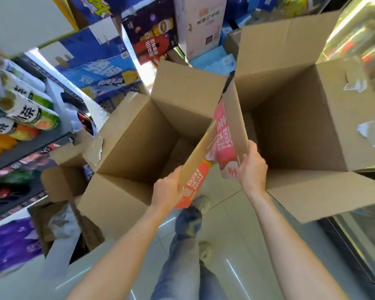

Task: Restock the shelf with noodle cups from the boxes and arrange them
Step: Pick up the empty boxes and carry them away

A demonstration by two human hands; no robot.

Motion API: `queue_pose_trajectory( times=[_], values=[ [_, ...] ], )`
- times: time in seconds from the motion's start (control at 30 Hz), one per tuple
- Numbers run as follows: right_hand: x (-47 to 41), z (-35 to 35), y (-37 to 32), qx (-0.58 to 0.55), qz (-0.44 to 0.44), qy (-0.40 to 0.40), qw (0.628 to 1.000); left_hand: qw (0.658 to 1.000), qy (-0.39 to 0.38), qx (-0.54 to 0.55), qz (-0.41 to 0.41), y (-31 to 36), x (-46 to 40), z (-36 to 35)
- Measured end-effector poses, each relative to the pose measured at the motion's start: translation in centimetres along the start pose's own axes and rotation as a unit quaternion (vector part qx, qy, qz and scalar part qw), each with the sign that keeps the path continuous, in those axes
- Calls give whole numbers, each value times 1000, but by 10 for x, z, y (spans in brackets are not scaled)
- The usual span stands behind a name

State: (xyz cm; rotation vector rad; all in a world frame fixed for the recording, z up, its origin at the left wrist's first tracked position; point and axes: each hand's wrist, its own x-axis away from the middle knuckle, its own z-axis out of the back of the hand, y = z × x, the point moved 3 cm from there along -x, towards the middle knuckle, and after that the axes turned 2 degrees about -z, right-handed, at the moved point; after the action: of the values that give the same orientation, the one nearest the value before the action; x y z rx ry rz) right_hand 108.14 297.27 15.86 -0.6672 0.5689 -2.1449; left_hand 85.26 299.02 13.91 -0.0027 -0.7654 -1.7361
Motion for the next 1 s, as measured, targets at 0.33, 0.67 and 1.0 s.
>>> queue_pose_trajectory(
  times=[0.33, 0.67, 1.0],
  values=[
    [-51, -38, -15, 32, 99, -70, 992, 995, 32, -70, 58, -84, -35, 41],
    [-120, -53, -67, 263, 175, -52, 947, 994, 61, -60, 68, -67, -43, 63],
    [-51, -46, -75, 283, 257, -115, 917, 991, 106, -79, 16, -52, -36, 57]
  ],
)
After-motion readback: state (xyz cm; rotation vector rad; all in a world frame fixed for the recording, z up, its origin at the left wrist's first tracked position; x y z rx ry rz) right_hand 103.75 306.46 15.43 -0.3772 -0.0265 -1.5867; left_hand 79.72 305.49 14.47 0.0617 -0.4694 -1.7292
